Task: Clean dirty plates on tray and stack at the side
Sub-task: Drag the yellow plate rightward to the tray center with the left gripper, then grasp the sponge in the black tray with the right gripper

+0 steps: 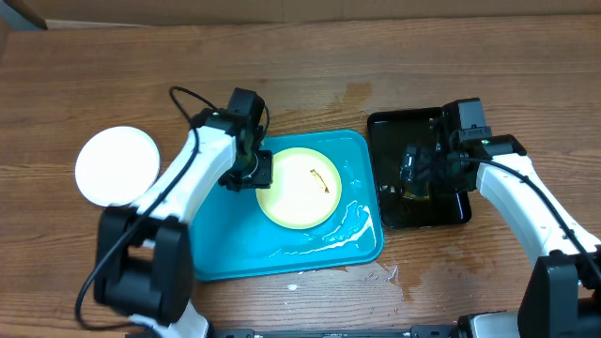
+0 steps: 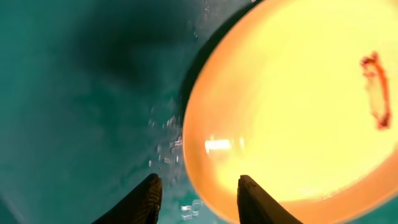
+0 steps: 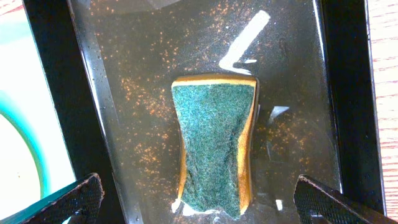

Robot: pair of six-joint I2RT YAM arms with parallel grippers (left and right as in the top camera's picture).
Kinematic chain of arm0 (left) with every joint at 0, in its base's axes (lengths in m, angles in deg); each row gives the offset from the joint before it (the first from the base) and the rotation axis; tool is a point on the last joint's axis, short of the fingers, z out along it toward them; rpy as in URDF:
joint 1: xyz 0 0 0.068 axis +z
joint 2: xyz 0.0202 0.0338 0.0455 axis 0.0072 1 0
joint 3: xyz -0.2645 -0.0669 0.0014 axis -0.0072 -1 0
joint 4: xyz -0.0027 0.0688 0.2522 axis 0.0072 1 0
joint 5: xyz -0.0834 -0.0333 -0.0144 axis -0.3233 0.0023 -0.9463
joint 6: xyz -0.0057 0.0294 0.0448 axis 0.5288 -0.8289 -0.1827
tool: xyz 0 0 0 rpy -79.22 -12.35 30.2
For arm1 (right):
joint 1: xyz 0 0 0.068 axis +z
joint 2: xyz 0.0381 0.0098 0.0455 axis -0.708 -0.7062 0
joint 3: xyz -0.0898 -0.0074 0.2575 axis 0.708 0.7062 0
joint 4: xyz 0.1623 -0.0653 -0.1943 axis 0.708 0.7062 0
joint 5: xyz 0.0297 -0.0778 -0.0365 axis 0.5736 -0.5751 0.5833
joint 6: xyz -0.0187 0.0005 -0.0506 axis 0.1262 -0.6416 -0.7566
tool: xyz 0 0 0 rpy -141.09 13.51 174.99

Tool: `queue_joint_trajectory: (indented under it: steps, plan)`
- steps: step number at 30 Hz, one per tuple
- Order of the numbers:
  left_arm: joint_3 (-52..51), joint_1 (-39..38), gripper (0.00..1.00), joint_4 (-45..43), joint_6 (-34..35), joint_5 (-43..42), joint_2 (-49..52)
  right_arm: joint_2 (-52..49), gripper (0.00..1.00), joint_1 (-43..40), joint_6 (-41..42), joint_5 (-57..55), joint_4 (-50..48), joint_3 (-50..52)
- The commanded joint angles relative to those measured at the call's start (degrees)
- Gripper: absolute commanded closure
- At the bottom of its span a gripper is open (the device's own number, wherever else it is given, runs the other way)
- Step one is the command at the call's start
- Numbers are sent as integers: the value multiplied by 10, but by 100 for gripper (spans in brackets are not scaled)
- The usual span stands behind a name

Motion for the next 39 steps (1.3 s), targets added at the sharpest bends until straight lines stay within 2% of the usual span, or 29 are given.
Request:
queue_joint_trajectory:
  steps: [1, 2, 3, 5, 8, 9, 12, 13, 17, 21, 23, 28, 32, 37, 39]
  plan:
    - [6, -3, 56, 21, 37, 9, -36, 5, 0, 0, 1, -5, -4, 1]
    - [6, -6, 53, 27, 47, 8, -36, 5, 0, 0, 1, -5, -4, 1]
    - [5, -9, 39, 30, 49, 4, -35, 5, 0, 0, 1, -5, -4, 1]
    - [4, -14, 0, 36, 49, 0, -32, 5, 0, 0, 1, -5, -4, 1]
    - [4, -14, 0, 40, 42, 1, -32, 5, 0, 0, 1, -5, -4, 1]
    - [2, -15, 8, 39, 42, 5, -32, 5, 0, 0, 1, -5, -4, 1]
    - [-14, -22, 41, 34, 49, 10, -32, 5, 0, 0, 1, -5, -4, 1]
    - [-30, -28, 45, 24, 60, 10, -32, 5, 0, 0, 1, -5, -4, 1]
    - [-78, -41, 47, -32, 68, 10, -32, 5, 0, 0, 1, -5, -4, 1]
    - [-113, -45, 57, -78, 85, 15, -31, 5, 0, 0, 1, -5, -4, 1]
    - [-127, -45, 62, -95, 100, 30, -32, 5, 0, 0, 1, -5, -4, 1]
    - [-150, -45, 63, -117, 116, 67, -31, 5, 0, 0, 1, -5, -3, 1]
    - [-165, -45, 72, -139, 115, 82, -32, 5, 0, 0, 1, -5, -3, 1]
    - [-173, -45, 87, -165, 72, 87, -32, 5, 0, 0, 1, -5, -3, 1]
    - [-173, -45, 90, -175, 43, 92, -31, 5, 0, 0, 1, -5, -4, 1]
